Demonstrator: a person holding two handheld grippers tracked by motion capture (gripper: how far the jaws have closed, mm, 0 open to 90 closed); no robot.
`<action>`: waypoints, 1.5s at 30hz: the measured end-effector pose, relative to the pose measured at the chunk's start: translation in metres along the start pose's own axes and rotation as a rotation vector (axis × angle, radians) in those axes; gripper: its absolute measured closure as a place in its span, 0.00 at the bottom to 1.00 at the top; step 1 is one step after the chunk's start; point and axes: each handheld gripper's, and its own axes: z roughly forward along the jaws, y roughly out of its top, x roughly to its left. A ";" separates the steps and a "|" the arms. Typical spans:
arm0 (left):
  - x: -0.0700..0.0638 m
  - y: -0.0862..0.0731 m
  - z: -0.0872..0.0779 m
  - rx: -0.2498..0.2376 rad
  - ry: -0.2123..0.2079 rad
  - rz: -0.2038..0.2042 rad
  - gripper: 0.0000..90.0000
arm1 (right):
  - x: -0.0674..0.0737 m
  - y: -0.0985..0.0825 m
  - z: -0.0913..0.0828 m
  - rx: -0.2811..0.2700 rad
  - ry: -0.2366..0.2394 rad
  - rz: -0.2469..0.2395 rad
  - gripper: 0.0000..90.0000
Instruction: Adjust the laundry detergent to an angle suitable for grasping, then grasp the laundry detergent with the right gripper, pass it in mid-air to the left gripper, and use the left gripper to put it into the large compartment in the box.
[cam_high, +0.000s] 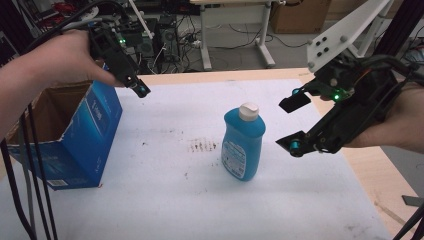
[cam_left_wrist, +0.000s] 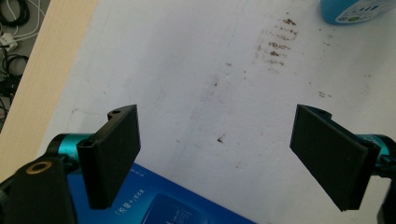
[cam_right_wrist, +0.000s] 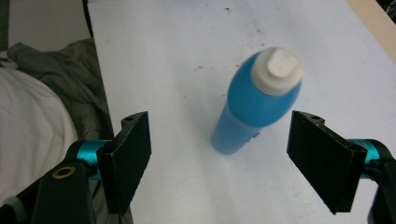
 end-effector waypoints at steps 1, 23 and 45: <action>0.000 0.000 -0.001 -0.006 -0.001 -0.003 0.18 | 0.002 0.004 0.001 -0.005 0.009 -0.015 0.24; -0.002 0.000 -0.001 -0.005 -0.003 0.012 0.18 | -0.007 -0.005 0.002 -0.017 -0.041 0.034 0.23; -0.006 0.000 -0.004 -0.005 0.005 0.022 0.18 | -0.016 -0.028 0.033 -0.074 -0.135 0.175 0.23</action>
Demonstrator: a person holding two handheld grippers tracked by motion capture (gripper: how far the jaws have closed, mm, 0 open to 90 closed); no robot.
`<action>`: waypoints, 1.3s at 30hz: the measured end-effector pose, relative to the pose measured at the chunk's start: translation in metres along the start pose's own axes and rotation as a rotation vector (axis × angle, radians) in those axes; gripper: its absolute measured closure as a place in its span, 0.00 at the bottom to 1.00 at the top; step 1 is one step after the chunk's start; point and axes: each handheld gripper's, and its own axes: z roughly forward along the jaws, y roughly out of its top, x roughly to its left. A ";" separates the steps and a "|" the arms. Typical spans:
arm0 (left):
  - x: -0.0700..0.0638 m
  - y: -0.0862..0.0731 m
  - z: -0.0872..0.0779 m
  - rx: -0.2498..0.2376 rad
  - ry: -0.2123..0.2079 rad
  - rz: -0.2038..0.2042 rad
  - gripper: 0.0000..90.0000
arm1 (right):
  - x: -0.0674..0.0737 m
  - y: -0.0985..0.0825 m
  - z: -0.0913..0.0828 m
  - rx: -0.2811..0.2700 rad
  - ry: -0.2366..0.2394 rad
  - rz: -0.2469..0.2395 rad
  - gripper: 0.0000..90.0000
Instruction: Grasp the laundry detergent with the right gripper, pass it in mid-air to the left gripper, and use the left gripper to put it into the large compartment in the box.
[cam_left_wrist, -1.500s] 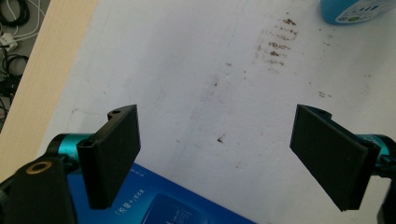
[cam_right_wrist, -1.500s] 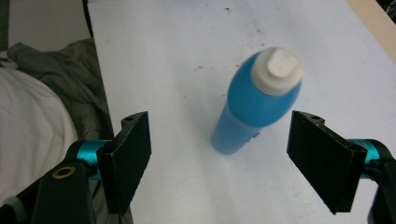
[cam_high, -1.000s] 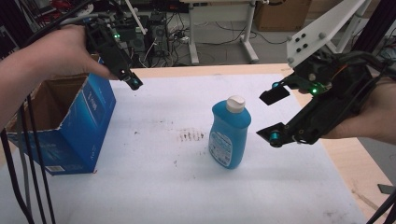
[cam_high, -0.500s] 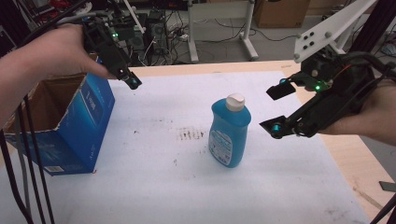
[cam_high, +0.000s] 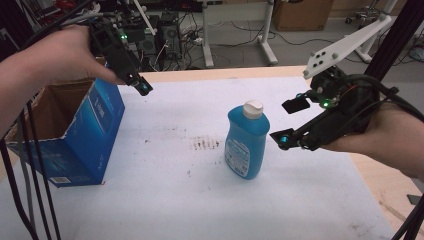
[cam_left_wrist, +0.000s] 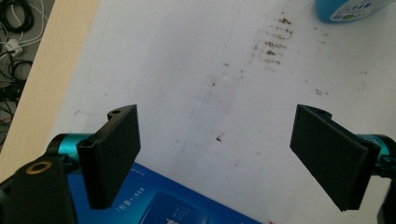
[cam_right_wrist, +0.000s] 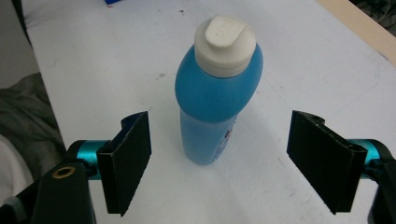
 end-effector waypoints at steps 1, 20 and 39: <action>0.000 0.000 0.000 0.000 0.000 0.000 0.18 | 0.000 -0.001 0.002 -0.002 -0.002 0.003 0.23; 0.000 0.001 0.000 0.001 0.002 0.004 0.18 | 0.007 -0.010 0.044 0.003 -0.069 0.088 0.13; -0.002 0.002 0.000 -0.001 0.005 0.004 0.18 | 0.013 -0.011 0.068 0.005 -0.086 0.097 0.13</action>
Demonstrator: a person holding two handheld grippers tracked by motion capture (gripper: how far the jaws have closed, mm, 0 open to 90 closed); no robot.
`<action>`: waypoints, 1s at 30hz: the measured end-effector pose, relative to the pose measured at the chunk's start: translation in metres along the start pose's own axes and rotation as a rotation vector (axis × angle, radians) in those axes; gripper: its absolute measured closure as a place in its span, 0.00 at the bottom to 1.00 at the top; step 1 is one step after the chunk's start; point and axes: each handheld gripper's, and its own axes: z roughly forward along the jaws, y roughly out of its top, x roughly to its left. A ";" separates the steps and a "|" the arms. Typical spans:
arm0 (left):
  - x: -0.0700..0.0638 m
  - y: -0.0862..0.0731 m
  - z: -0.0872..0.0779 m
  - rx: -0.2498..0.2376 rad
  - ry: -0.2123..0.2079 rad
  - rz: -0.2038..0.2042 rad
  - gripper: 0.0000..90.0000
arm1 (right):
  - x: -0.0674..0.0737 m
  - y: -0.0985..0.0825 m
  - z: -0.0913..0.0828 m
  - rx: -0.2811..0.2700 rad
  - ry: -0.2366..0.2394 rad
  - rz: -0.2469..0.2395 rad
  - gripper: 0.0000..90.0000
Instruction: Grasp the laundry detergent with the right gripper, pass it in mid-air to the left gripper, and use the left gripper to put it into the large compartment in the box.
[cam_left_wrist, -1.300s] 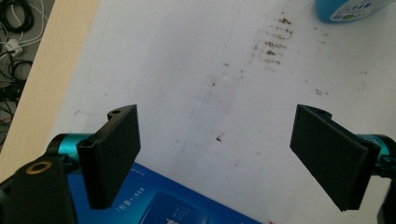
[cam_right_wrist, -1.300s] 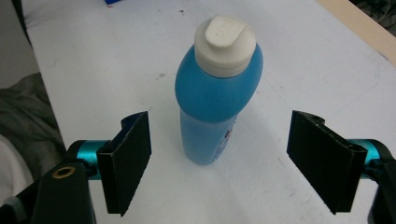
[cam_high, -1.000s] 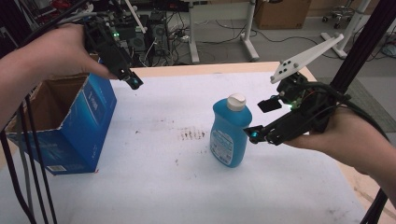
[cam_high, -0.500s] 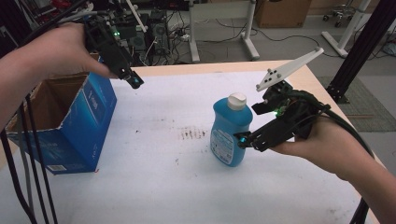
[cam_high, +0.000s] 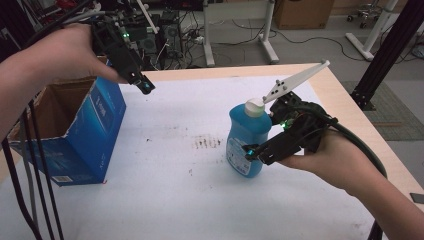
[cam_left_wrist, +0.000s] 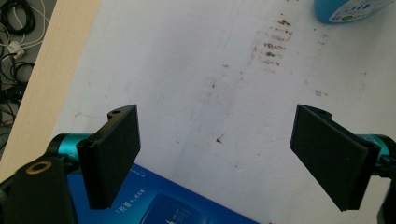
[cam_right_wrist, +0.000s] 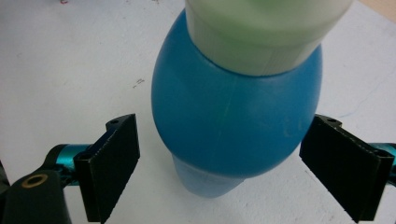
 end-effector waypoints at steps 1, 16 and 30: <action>0.000 0.000 0.000 -0.001 0.001 -0.003 0.18 | 0.000 -0.001 0.003 -0.004 -0.005 0.011 0.13; 0.000 0.001 0.000 0.002 0.003 0.000 0.18 | 0.005 0.000 0.013 -0.012 -0.026 0.022 0.20; 0.000 0.000 -0.002 0.003 0.005 0.006 0.18 | 0.005 -0.002 0.015 -0.030 -0.045 0.045 0.30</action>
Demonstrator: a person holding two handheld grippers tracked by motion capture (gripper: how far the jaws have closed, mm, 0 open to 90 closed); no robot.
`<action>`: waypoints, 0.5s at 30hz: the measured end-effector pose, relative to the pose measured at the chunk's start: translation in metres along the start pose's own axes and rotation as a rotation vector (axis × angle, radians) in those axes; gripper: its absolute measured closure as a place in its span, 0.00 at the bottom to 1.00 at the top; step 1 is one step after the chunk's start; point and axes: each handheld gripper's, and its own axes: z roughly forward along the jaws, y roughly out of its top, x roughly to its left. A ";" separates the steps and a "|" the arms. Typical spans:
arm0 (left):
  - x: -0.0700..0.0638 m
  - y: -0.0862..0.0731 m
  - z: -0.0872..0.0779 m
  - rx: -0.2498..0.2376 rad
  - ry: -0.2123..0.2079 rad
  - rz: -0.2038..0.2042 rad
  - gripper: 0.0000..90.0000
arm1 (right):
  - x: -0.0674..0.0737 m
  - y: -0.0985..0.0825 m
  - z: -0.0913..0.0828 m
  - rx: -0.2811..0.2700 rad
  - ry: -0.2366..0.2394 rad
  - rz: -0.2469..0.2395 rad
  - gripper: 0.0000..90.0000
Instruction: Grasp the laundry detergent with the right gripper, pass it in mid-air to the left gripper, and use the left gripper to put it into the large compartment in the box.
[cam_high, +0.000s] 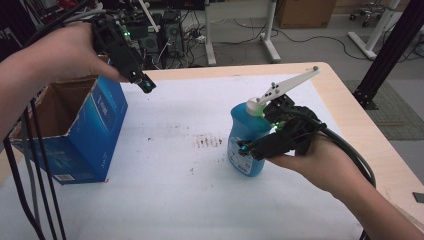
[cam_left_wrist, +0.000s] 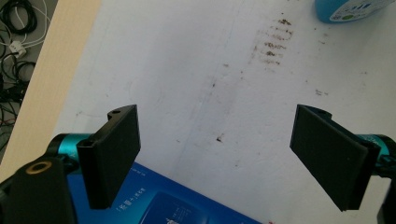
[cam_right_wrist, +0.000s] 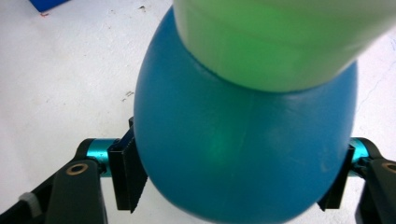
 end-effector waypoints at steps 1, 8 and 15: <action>-0.001 0.000 0.000 -0.006 0.001 -0.008 0.18 | 0.000 0.000 0.000 -0.001 -0.002 0.000 0.31; -0.001 0.000 0.000 -0.005 -0.001 -0.004 0.18 | 0.000 0.000 0.000 -0.015 -0.006 -0.003 0.35; -0.002 0.000 0.000 -0.003 -0.001 -0.006 0.18 | -0.001 0.000 0.001 -0.017 -0.006 0.008 0.39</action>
